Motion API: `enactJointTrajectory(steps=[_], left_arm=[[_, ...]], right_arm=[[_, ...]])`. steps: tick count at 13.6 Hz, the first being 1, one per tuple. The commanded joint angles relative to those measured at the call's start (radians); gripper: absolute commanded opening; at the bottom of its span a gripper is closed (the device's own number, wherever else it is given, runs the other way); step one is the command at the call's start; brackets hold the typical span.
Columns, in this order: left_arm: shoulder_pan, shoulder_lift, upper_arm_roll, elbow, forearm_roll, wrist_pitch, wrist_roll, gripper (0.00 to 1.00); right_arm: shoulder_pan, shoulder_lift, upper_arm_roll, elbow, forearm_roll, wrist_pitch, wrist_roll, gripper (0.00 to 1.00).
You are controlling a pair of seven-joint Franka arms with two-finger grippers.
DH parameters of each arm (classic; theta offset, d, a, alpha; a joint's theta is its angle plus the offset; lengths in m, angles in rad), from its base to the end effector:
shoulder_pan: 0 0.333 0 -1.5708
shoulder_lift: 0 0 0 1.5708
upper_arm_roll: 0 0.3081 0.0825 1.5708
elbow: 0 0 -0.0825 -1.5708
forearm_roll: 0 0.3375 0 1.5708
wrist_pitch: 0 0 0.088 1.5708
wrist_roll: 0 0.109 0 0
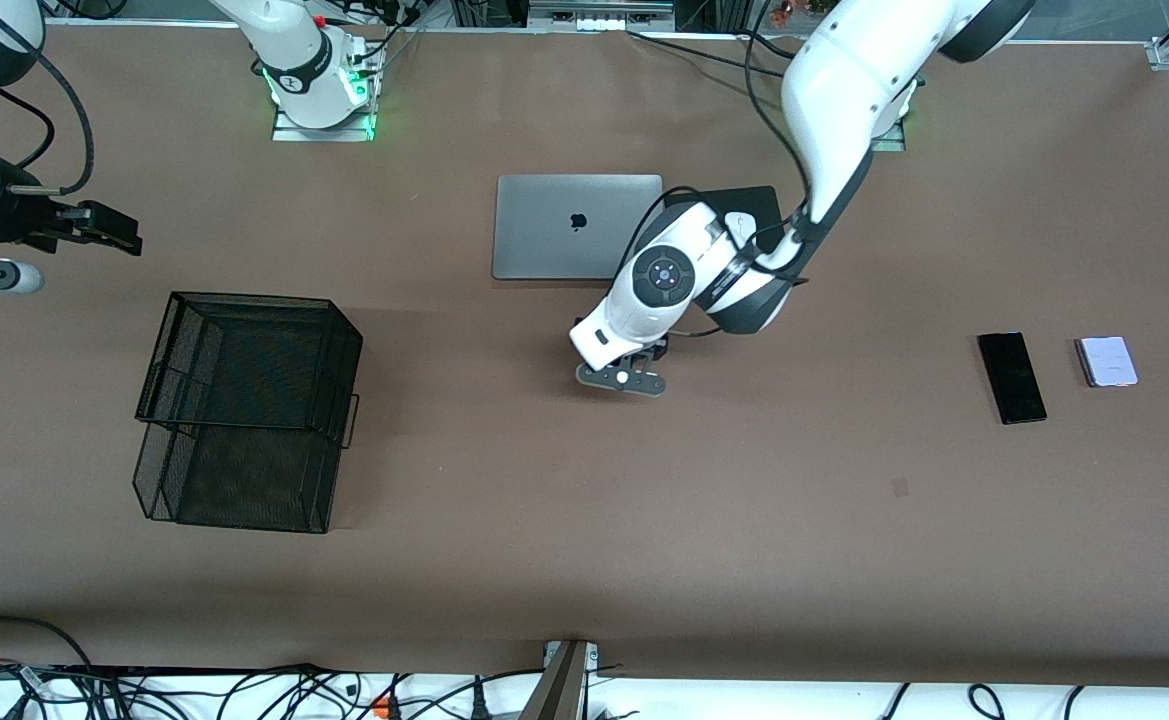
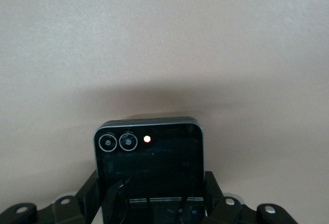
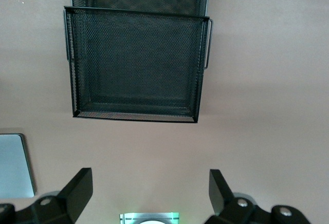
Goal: Place phones with both arms
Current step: 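Carry the flip phone with the left gripper to mid-table and release, then reach the right gripper to the flip phone while the left gripper withdraws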
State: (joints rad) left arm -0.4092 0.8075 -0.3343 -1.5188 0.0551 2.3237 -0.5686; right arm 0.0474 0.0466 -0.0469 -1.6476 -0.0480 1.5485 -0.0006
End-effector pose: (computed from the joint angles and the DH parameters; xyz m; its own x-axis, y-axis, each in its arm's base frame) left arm 0.5231 -0.4242 0.2278 0.9901 -0.1168 -0.0779 -0.1009 -0.9778 0.1837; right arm 0.5131 -0.0045 0.5568 0.9894 -0.0002 -0.1451 0.0070 -0.9987 0.0497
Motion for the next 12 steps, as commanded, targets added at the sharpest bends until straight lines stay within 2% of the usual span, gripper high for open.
enactJointTrajectory(steps=[1,3,6,10,12], left_arm=[[0.013,-0.005,0.009,0.035,-0.001,-0.023,0.009,1.0],[0.027,-0.028,0.011,0.034,-0.001,-0.061,-0.008,1.0],[0.072,-0.143,0.041,0.048,0.0,-0.261,-0.004,1.0],[0.196,-0.287,0.041,0.054,0.063,-0.444,0.007,1.0],[0.251,-0.332,0.044,0.069,0.078,-0.515,0.074,1.0]], right_arm=[[0.012,-0.005,0.007,-0.006,0.003,0.016,0.005,1.0],[0.023,-0.007,0.007,-0.006,0.002,0.022,0.011,1.0],[0.086,-0.001,0.007,-0.005,0.002,0.062,0.028,1.0],[0.261,0.056,0.007,0.009,0.019,0.12,0.245,1.0],[0.377,0.122,0.009,0.038,0.026,0.137,0.388,1.0]])
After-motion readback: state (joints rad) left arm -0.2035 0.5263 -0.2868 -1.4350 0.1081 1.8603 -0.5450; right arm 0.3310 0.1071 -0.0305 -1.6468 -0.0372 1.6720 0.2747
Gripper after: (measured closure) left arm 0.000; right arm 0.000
